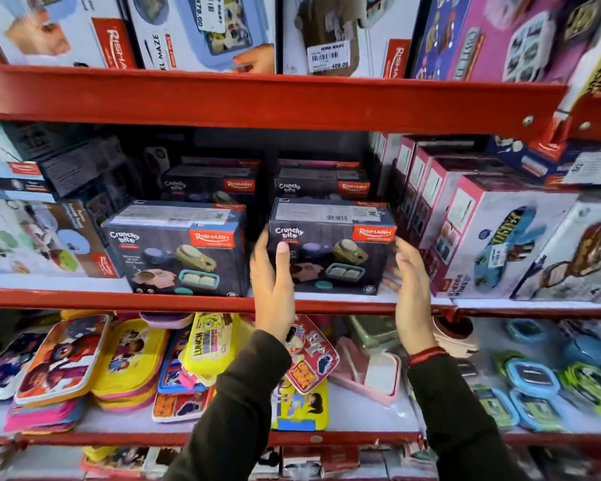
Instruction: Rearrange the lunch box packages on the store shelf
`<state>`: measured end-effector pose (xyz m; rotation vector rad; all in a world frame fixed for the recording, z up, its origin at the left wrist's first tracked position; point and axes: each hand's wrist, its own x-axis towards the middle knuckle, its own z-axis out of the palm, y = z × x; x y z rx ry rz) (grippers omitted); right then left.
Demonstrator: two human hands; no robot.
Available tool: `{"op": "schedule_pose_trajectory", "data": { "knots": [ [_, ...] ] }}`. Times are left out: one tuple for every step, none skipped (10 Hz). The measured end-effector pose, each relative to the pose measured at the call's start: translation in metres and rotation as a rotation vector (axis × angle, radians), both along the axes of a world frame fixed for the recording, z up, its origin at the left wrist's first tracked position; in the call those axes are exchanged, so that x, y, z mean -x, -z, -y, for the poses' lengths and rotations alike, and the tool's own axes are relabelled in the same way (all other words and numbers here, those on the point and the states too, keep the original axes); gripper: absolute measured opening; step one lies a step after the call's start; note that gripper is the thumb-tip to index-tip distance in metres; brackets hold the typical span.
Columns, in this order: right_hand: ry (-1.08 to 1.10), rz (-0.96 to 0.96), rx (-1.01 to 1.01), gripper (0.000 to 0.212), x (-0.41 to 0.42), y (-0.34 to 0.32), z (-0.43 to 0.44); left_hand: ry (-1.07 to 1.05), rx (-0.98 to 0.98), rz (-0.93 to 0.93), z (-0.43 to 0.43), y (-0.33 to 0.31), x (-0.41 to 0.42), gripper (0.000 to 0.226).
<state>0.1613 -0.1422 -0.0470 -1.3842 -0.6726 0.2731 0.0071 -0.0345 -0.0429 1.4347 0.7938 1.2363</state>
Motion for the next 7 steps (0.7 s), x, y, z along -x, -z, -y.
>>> {"op": "schedule_pose_trajectory", "data": {
  "knots": [
    [0.011, 0.04, 0.025, 0.039, 0.004, 0.001, 0.01, -0.009, -0.054, -0.017, 0.006, 0.007, 0.006, 0.052],
    [0.031, 0.06, 0.014, 0.039, 0.004, 0.002, 0.019, -0.018, -0.096, -0.041, 0.01, 0.011, 0.009, 0.054],
    [0.037, 0.057, 0.009, 0.042, 0.005, 0.002, 0.023, -0.025, -0.092, -0.048, 0.015, 0.011, 0.012, 0.057],
    [0.032, 0.075, 0.009, 0.045, 0.007, 0.003, 0.026, -0.03, -0.093, -0.036, 0.019, 0.012, 0.013, 0.064],
    [0.029, 0.073, 0.014, 0.046, 0.008, 0.003, 0.026, -0.033, -0.087, -0.043, 0.02, 0.012, 0.013, 0.067],
    [0.031, 0.069, -0.003, 0.05, 0.008, 0.003, 0.027, -0.048, -0.089, -0.027, 0.018, 0.014, 0.013, 0.065],
    [0.071, 0.129, -0.018, 0.043, 0.006, 0.003, 0.029, -0.136, -0.161, -0.08, 0.019, 0.013, 0.017, 0.055]
  ]
}}
